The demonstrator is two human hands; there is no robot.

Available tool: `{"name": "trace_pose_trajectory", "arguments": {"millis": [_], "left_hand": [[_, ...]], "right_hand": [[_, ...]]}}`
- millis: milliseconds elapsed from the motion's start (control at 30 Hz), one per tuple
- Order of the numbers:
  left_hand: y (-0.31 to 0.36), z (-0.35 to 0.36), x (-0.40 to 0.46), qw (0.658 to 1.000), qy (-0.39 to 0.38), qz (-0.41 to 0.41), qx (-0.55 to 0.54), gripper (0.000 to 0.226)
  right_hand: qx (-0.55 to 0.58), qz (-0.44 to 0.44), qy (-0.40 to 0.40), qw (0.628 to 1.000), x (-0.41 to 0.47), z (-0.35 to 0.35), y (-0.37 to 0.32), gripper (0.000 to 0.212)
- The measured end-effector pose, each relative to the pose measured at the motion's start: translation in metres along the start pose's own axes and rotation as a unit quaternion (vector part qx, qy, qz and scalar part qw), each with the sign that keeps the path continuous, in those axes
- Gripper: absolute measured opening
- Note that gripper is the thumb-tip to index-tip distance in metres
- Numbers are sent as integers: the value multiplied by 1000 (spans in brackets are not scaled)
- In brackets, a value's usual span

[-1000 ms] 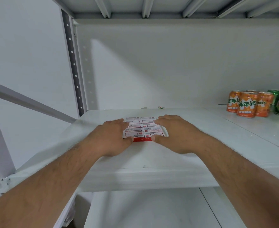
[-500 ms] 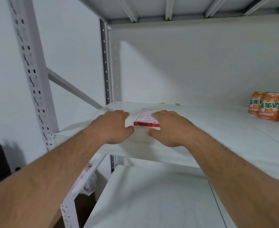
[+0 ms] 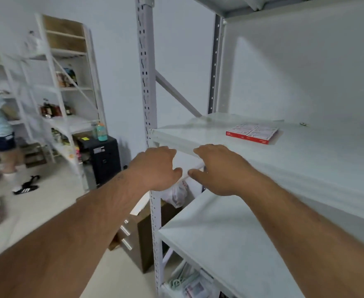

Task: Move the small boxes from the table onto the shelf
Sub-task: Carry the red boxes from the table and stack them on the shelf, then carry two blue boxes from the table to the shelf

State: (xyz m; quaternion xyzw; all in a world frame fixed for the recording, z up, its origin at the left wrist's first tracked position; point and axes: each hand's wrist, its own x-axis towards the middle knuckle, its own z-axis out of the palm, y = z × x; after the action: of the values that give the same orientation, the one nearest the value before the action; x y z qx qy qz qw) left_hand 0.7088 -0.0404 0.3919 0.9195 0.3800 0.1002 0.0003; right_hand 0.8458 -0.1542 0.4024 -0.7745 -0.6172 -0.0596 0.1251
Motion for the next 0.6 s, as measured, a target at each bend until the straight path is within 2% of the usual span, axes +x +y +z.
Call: {"name": "trace_pose_trajectory", "arguments": {"millis": [200, 300, 367, 433, 500, 533, 600], "left_hand": [[-37, 10, -75, 998, 6, -67, -3, 59], [-57, 21, -117, 994, 4, -107, 4, 57], [-71, 32, -151, 991, 5, -130, -7, 48], [-84, 41, -190, 987, 5, -157, -27, 34], [-97, 49, -232, 981, -4, -190, -45, 25], [-103, 54, -253, 979, -10, -198, -44, 24], [-116, 66, -292, 974, -30, -221, -41, 31]], "right_hand": [[32, -59, -36, 997, -19, 30, -60, 56], [34, -87, -60, 994, -30, 55, -91, 61], [44, -101, -80, 991, -42, 72, -116, 57], [63, -122, -98, 986, -56, 89, -145, 45], [62, -138, -121, 981, -75, 106, -176, 19], [61, -151, -130, 978, -84, 114, -192, 20], [62, -176, -154, 970, -101, 130, -222, 36]]}}
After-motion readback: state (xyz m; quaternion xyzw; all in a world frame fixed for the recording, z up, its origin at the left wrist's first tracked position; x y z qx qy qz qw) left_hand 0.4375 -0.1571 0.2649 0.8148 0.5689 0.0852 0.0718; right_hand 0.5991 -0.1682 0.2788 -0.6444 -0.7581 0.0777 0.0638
